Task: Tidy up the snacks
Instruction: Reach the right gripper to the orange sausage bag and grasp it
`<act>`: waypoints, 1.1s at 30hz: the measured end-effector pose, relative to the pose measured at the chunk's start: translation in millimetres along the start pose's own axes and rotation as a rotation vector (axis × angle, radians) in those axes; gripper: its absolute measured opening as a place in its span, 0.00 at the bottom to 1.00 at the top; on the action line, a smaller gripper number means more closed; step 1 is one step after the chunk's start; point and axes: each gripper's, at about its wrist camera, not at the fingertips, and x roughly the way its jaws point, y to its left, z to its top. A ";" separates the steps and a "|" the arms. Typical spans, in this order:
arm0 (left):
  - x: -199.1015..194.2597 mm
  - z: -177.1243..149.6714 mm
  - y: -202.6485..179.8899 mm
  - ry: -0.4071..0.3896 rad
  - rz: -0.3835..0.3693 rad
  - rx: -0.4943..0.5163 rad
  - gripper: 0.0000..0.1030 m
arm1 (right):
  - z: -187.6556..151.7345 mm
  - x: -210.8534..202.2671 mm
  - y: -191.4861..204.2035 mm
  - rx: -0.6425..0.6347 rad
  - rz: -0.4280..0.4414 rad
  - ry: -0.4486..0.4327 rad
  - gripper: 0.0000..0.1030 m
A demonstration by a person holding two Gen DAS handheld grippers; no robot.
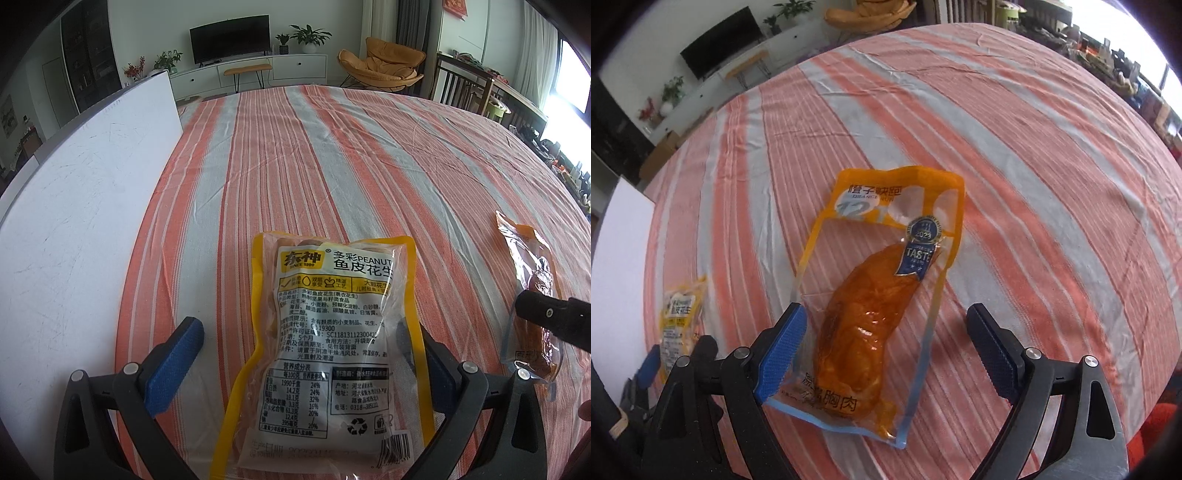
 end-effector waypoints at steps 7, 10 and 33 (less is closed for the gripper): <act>0.1 0.0 -0.1 0.000 0.000 0.000 1.00 | -4.7 5.2 13.0 -0.127 -0.085 -0.021 0.92; 0.2 -0.2 -0.2 0.000 0.000 0.000 1.00 | -9.2 4.4 11.1 -0.152 -0.073 -0.065 0.92; -19.5 -4.1 3.2 0.011 -0.095 0.013 0.61 | -8.2 -18.7 -71.4 0.062 0.344 -0.004 0.35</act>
